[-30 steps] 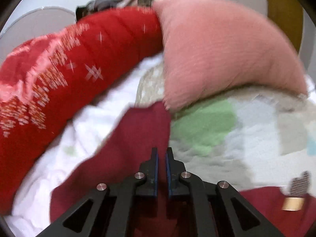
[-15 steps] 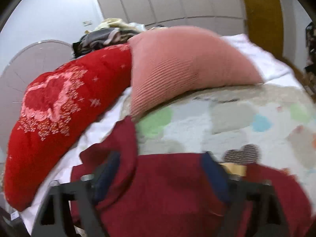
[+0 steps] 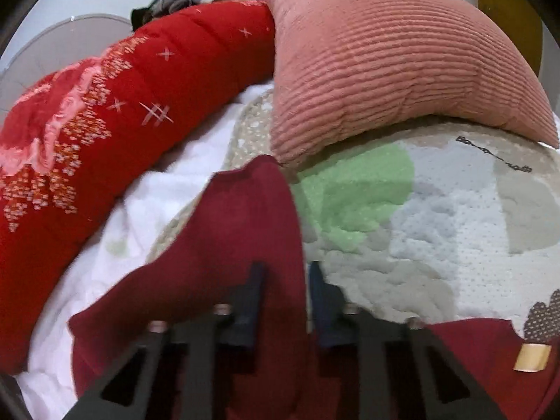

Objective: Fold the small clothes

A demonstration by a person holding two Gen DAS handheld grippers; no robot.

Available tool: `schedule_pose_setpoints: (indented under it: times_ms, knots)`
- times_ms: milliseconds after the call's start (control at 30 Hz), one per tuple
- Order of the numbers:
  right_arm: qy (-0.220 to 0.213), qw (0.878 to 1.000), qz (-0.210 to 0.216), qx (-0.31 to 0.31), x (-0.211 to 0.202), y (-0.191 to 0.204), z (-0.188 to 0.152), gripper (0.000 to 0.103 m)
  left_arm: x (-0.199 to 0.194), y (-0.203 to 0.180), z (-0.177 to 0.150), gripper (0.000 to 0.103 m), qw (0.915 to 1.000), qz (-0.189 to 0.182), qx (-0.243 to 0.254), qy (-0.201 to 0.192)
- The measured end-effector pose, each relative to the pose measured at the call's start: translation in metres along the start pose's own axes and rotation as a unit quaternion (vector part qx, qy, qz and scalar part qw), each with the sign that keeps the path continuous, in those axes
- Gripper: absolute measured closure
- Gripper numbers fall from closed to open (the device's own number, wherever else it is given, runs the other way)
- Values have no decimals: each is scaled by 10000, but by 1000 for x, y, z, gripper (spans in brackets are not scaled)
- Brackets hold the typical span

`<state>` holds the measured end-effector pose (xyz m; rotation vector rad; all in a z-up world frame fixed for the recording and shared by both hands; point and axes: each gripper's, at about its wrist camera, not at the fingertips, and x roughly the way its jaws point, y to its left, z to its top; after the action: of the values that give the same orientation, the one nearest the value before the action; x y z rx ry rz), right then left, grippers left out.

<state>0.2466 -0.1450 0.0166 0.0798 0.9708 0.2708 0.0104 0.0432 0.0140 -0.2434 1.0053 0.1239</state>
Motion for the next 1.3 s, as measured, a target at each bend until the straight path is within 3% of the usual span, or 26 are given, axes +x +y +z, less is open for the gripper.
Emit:
schedule_pose_setpoints:
  times_ms: [167, 333, 400, 567, 633, 667, 700, 833, 1033, 1067, 1133, 1167, 1200, 1300]
  knots:
    - [-493, 9984, 287, -49, -64, -4, -9, 100, -2, -1, 2, 1, 10000, -3, 19, -32]
    - [-1287, 9916, 129, 68, -172, -44, -38, 101, -12, 0, 1, 1, 9998, -34, -59, -175]
    - [-1330, 9909, -97, 199, -187, -62, -45, 101, -14, -2, 0, 1, 9997, 19, -33, -235]
    - [-852, 9953, -9, 468, -167, -81, -54, 96, -10, -5, -3, 1, 9997, 143, 52, -188]
    - [-731, 9969, -31, 290, -150, -72, -50, 71, -9, -6, -3, 1, 9997, 132, 66, -170]
    - [-651, 9977, -37, 193, -137, -63, -47, 41, -8, -5, -3, 1, 9998, 117, 76, -148]
    - [-585, 9982, 15, 160, -125, -57, -44, 26, -7, -6, -2, 1, 9998, 94, 87, -126]
    - [-385, 9992, -35, -22, -76, -37, -29, 26, -3, -6, -2, 1, 9999, 78, 78, -34]
    - [-216, 9994, -35, 267, -12, -34, 0, 26, -2, -8, -3, 1, 9999, 59, 127, -24]
    - [-172, 9992, 114, 340, -3, -34, 3, 29, 0, -9, -2, 1, 9999, 71, 137, -7]
    - [-179, 9990, 207, 353, 5, -30, 6, 55, 0, -9, -2, 1, 9998, 81, 156, 4]
    - [-150, 9990, 310, 291, 7, -28, 8, 86, 0, -9, -2, 1, 9999, 73, 151, -5]
    - [-89, 9985, 464, 274, 8, -25, 9, 97, -1, -9, -2, 1, 9999, 68, 143, -9]
    - [-304, 9990, 337, 46, -17, -19, 5, 97, -1, -9, -1, 1, 9999, 70, 121, -5]
